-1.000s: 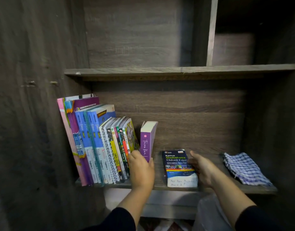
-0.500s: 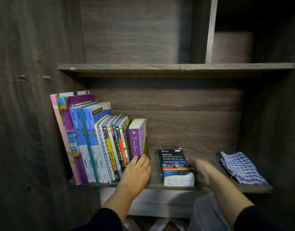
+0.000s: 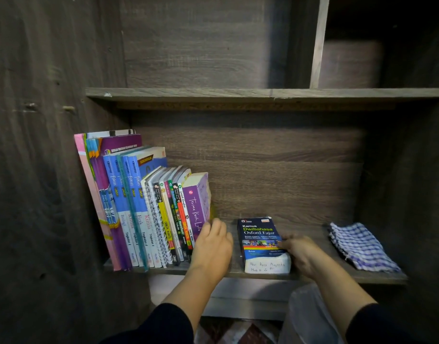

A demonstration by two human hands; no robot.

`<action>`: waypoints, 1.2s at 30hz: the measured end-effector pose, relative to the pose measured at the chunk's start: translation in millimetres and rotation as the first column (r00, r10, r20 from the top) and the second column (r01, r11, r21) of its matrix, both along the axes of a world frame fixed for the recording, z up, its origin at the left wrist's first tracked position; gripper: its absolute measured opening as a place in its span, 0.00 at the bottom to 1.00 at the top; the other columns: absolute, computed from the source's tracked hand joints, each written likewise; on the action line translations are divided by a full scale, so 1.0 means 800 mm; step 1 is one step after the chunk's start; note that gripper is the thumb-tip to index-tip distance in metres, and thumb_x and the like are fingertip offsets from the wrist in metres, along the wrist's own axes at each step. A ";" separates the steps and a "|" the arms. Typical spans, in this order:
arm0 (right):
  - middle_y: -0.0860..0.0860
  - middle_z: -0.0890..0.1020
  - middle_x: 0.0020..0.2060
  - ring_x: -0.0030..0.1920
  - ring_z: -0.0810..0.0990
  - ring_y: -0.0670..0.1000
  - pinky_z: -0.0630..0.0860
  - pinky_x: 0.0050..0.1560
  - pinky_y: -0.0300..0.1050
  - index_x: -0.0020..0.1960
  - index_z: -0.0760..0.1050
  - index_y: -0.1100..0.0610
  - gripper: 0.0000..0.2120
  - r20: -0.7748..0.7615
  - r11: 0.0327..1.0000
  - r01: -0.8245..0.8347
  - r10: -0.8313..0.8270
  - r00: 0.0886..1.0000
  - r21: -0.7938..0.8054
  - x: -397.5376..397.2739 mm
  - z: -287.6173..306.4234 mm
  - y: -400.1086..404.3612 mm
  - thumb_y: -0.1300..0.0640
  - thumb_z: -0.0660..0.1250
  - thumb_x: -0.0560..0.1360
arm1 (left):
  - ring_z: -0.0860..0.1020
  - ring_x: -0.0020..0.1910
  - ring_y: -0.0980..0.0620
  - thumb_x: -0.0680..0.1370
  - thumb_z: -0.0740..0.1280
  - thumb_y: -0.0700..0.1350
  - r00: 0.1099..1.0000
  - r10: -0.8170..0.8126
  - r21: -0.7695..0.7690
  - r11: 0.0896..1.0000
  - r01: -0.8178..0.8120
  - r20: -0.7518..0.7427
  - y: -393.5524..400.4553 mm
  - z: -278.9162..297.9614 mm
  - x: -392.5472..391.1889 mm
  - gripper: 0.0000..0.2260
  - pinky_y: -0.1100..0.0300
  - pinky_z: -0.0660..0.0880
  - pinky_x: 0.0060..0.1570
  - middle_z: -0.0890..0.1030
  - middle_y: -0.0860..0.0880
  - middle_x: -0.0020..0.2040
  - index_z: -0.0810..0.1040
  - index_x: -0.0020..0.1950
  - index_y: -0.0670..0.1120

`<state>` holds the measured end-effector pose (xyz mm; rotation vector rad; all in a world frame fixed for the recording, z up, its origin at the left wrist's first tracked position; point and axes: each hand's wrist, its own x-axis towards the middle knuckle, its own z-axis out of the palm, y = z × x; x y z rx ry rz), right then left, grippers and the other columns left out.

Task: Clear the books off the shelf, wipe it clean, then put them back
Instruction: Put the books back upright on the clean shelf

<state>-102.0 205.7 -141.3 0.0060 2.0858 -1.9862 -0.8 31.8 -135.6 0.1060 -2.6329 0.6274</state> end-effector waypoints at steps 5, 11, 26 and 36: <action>0.62 0.81 0.38 0.30 0.81 0.55 0.79 0.34 0.46 0.47 0.76 0.67 0.07 0.015 0.999 0.008 -0.009 1.000 0.036 -0.006 -0.007 -0.001 0.73 0.61 0.75 | 0.68 0.61 0.44 0.77 0.60 0.38 0.997 -0.070 0.351 0.935 0.051 0.042 0.023 0.004 -0.013 0.14 0.52 0.67 0.60 0.74 0.42 0.60 0.74 0.61 0.40; 0.66 0.81 0.45 0.43 0.80 0.61 0.77 0.51 0.57 0.52 0.76 0.70 0.08 0.003 0.993 0.080 -0.081 0.997 0.086 -0.011 -0.012 -0.005 0.72 0.63 0.74 | 0.78 0.52 0.43 0.82 0.55 0.53 0.974 -0.007 0.884 0.421 -0.202 0.226 0.044 -0.012 -0.042 0.18 0.55 0.75 0.52 0.81 0.41 0.54 0.78 0.55 0.40; 0.53 0.83 0.25 0.24 0.82 0.49 0.79 0.25 0.38 0.45 0.74 0.64 0.16 0.063 0.984 -0.085 0.096 0.993 -0.158 -0.014 -0.019 0.029 0.75 0.50 0.77 | 0.78 0.53 0.45 0.77 0.69 0.40 0.998 0.065 0.690 -0.723 0.039 0.011 0.031 0.007 -0.054 0.11 0.60 0.79 0.35 0.80 0.40 0.52 0.75 0.57 0.38; 0.55 0.85 0.37 0.36 0.83 0.51 0.81 0.41 0.43 0.58 0.74 0.66 0.14 -0.011 0.942 -0.150 0.153 0.988 -0.300 -0.002 0.000 0.025 0.72 0.56 0.77 | 0.80 0.37 0.49 0.74 0.71 0.41 0.994 0.076 0.889 -0.447 0.101 -0.075 0.039 0.043 -0.047 0.12 0.62 0.78 0.25 0.80 0.44 0.47 0.72 0.53 0.42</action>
